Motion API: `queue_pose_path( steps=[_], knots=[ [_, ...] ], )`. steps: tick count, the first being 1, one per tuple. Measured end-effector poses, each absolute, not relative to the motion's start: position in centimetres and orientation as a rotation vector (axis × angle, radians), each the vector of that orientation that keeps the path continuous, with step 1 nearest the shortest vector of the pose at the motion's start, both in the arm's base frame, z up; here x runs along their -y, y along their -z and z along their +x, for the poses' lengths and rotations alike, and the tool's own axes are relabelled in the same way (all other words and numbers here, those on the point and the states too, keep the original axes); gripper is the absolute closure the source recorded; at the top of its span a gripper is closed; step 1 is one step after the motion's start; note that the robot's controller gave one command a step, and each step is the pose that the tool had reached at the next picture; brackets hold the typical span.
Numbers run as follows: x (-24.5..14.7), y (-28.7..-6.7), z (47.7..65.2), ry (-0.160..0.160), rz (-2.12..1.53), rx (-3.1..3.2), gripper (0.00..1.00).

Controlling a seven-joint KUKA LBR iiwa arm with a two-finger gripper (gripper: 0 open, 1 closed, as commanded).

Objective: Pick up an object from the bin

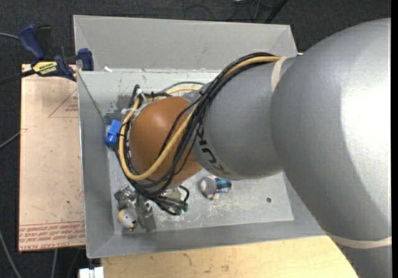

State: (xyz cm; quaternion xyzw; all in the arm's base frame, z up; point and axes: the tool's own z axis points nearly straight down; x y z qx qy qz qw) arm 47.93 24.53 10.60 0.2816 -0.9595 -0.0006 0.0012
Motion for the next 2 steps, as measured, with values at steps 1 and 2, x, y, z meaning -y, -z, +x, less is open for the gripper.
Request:
queue_pose_path(
  steps=[1, 2],
  knots=[
    [-24.6, -12.1, 48.0, 0.002, 0.885, 3.015, 1.0],
    [-24.6, -13.3, 48.1, 0.003, 0.885, 3.018, 1.0]
  ],
)
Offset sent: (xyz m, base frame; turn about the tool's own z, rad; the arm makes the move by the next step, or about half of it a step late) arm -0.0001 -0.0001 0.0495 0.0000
